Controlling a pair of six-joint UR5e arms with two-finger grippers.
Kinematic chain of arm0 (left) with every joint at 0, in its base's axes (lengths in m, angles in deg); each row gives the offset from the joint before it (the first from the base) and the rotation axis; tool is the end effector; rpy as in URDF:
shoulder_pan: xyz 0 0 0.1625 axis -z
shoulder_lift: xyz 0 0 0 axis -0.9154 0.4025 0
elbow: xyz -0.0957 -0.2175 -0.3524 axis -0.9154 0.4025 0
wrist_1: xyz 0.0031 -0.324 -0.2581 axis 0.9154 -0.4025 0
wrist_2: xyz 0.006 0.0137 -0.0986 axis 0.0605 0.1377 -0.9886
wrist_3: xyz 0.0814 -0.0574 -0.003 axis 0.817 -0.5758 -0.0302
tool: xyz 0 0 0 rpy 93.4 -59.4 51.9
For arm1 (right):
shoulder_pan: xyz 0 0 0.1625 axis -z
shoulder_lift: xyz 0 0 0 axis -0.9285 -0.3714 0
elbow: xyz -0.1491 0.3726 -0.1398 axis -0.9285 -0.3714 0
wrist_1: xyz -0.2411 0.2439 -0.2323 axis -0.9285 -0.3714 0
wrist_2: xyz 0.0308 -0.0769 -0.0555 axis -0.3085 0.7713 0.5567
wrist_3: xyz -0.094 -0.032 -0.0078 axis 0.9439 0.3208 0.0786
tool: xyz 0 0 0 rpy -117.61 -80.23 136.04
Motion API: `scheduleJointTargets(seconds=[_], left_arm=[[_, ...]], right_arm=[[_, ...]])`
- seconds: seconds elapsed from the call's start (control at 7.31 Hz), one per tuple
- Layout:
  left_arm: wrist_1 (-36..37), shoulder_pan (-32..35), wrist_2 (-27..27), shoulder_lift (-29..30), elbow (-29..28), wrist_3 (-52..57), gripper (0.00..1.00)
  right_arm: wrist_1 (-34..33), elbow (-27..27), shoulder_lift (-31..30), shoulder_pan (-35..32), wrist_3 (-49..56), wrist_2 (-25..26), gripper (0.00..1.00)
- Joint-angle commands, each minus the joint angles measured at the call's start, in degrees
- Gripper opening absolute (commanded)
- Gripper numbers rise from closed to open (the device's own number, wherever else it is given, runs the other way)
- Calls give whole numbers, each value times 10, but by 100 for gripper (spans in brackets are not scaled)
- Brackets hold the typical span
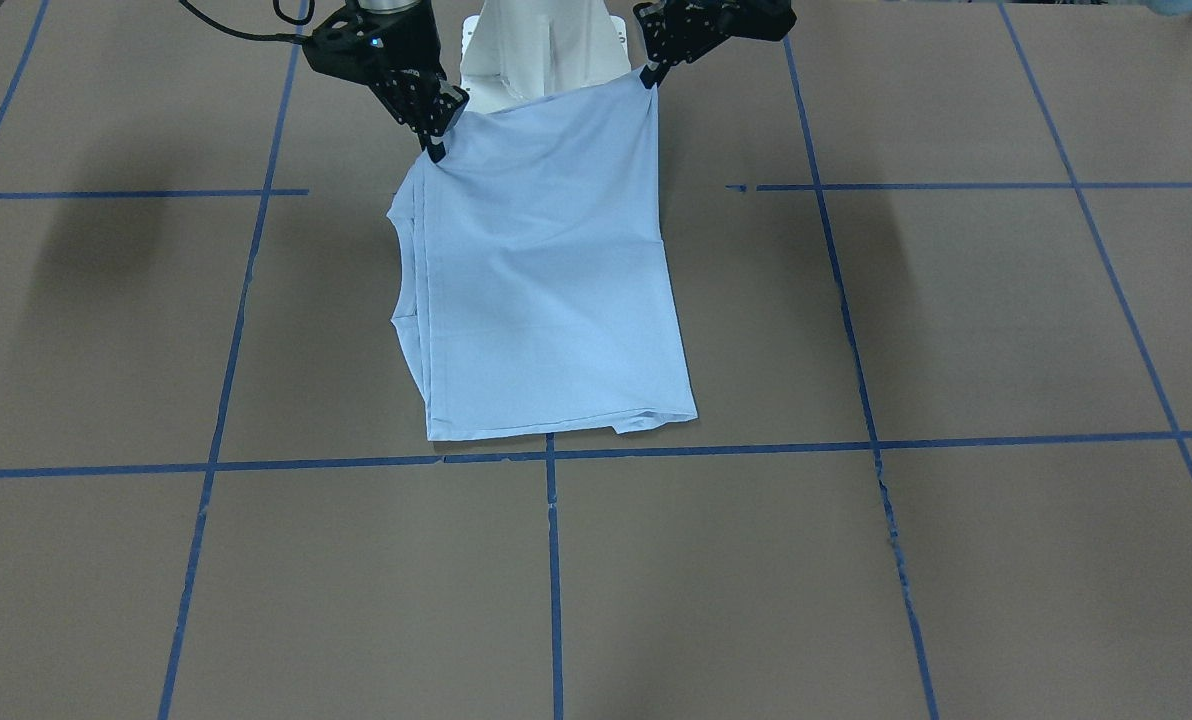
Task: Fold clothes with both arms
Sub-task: 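Lift the near edge with both grippers and fold it toward the far edge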
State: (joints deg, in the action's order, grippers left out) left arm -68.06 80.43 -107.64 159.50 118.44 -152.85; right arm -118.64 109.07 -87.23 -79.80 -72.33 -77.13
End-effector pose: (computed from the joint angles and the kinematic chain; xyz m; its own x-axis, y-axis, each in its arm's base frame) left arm 0.4003 -0.2275 0.1938 0.3348 -0.2956 -0.8947 0.2224 0.9475 -0.2298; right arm -0.4661 -0.2450 0.2120 0.4535 0.5202 0.7237 -0.5372 0.8075 -0.2437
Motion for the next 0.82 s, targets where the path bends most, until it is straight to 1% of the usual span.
scheduleJointTargets(seconds=[0.0,0.14,0.27,0.41,0.55,0.68], left_arm=[[2,93,-33,65,-93,62,0],[3,121,-34,79,-115,89,0],[2,139,-39,80,-131,112,0],[2,153,-39,98,-157,127,0],[-3,156,-38,113,-188,128,0],[-10,158,-36,117,-214,129,0]], right_arm=[[2,-70,45,-64,42,-25,0],[2,-100,62,-92,53,-36,0],[10,-130,80,-110,69,-40,0],[21,-156,92,-122,73,-47,0],[46,-203,112,-133,74,-47,0],[90,-254,120,-141,75,-47,0]])
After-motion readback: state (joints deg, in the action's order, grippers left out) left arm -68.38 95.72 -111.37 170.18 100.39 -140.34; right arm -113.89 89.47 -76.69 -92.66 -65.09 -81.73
